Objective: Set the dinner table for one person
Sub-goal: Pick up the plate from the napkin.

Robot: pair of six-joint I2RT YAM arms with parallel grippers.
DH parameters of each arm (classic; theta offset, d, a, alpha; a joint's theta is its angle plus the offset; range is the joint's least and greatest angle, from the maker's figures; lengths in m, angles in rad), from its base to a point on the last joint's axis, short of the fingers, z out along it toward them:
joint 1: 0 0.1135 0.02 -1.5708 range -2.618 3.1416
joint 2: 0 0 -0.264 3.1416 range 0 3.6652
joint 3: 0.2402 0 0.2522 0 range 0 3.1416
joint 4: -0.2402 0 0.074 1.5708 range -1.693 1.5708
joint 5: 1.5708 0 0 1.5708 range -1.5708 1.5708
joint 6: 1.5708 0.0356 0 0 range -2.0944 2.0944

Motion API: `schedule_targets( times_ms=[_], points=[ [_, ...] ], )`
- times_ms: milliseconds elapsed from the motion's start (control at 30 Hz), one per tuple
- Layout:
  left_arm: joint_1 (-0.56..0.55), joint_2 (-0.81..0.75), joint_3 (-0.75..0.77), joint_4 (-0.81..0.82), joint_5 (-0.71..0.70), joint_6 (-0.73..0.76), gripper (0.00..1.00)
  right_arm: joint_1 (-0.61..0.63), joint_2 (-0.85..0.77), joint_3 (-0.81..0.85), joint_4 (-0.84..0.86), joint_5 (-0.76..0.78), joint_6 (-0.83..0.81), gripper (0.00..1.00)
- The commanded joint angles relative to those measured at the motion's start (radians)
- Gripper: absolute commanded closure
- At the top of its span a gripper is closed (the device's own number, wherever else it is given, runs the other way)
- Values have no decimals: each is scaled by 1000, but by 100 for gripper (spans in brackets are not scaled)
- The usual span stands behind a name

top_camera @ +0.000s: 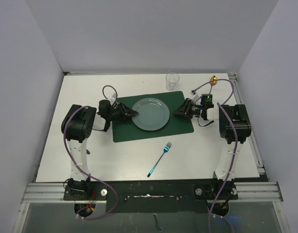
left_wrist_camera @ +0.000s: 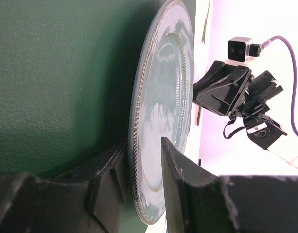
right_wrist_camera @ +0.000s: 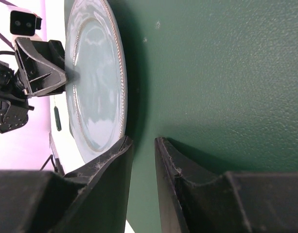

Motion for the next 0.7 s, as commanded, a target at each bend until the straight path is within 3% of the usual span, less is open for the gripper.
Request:
schedule_targets(
  times_ms=[0,500,567,667],
  points=[
    [-7,28,32,-38,-15,45,70,29,47,10,38,9,22,72],
    [-8,41,48,-50,9,60,71,124,103,122,34,20,66,73],
    [-8,45,49,-48,13,60,73,129,110,121,45,20,74,78],
    [-9,53,52,-39,19,57,82,135,122,113,70,11,93,99]
  ],
)
